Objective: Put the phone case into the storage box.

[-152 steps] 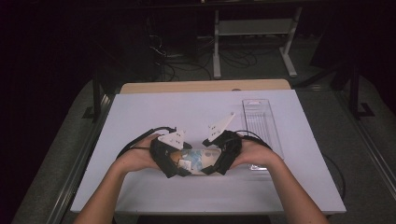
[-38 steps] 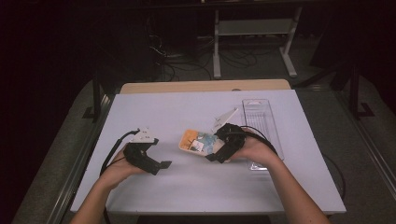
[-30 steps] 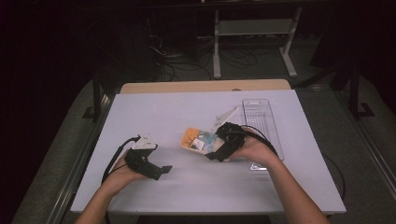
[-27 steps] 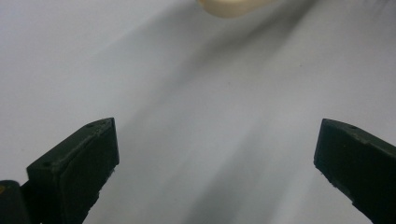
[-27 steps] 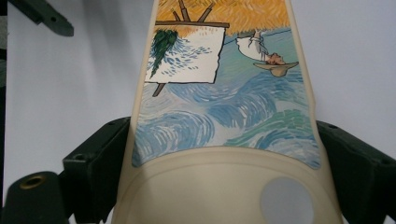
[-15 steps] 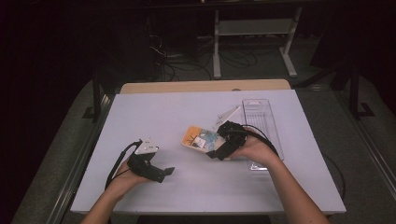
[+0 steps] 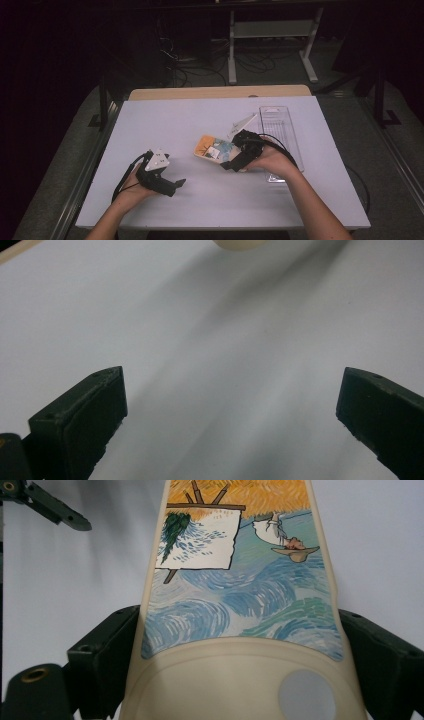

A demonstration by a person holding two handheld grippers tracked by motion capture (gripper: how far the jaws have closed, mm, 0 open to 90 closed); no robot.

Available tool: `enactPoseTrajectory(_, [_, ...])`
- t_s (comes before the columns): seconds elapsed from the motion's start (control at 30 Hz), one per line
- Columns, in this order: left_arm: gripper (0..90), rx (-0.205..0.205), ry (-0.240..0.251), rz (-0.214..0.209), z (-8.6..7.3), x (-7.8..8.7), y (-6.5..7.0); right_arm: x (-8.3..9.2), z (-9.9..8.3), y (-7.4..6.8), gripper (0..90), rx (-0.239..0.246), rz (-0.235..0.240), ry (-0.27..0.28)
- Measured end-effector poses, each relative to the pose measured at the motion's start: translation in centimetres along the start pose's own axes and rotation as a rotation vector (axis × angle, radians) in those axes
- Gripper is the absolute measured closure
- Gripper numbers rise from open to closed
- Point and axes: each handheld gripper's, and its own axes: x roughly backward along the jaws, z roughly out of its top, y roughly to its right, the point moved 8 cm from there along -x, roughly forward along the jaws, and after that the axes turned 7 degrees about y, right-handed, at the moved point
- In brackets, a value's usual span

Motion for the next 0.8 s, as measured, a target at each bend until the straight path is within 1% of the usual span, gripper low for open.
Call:
enactPoseTrajectory(0.1, [0.0,-0.012,0.011,0.016,0.11,-0.05,0.02,-0.01,-0.03,0.05,10.3,-0.007,-0.002,0.0])
enactPoseTrajectory(0.13, [0.0,-0.039,0.011,0.022,0.15,-0.04,-0.1,-0.01,-0.05,0.0,10.3,-0.014,-0.001,-0.002])
enactPoseTrajectory(0.23, [0.0,-0.062,0.01,0.029,0.21,-0.03,-0.04,-0.03,-0.14,-0.14,10.3,-0.025,0.004,-0.009])
enactPoseTrajectory(0.3, [0.0,-0.09,0.0,0.027,0.19,0.03,-0.03,-0.05,-0.11,-0.11,10.3,-0.023,0.004,-0.007])
enactPoseTrajectory(0.33, [0.0,-0.092,0.004,0.031,0.21,-0.03,0.06,-0.16,-0.08,0.07,10.3,-0.01,0.004,0.002])
enactPoseTrajectory(0.43, [0.0,-0.132,0.005,0.044,0.3,-0.06,0.06,-0.21,-0.15,0.06,10.3,-0.01,0.004,-0.001])
enactPoseTrajectory(0.47, [0.0,-0.14,0.007,0.05,0.34,-0.07,0.06,-0.18,-0.16,-0.08,10.3,-0.026,0.002,-0.006])
enactPoseTrajectory(0.5, [0.0,-0.148,0.008,0.053,0.34,-0.08,0.06,-0.25,-0.21,0.08,10.3,-0.009,0.0,-0.003])
enactPoseTrajectory(0.57, [0.0,-0.156,0.003,0.061,0.3,-0.02,0.11,-0.25,-0.29,0.06,10.3,-0.013,-0.001,-0.008])
enactPoseTrajectory(0.63, [0.0,-0.178,-0.004,0.071,0.28,0.04,0.1,-0.27,-0.31,0.07,10.3,-0.012,-0.002,-0.009])
enactPoseTrajectory(0.67, [0.0,-0.178,0.006,0.076,0.31,-0.06,0.19,-0.27,-0.31,0.06,10.3,-0.013,-0.002,-0.01])
enactPoseTrajectory(0.7, [0.0,-0.193,0.003,0.081,0.3,-0.04,0.19,-0.27,-0.3,0.03,10.3,-0.011,-0.001,-0.009])
enactPoseTrajectory(0.8, [0.0,-0.218,-0.002,0.088,0.28,-0.05,0.33,-0.29,-0.24,0.0,10.3,-0.013,0.002,-0.007])
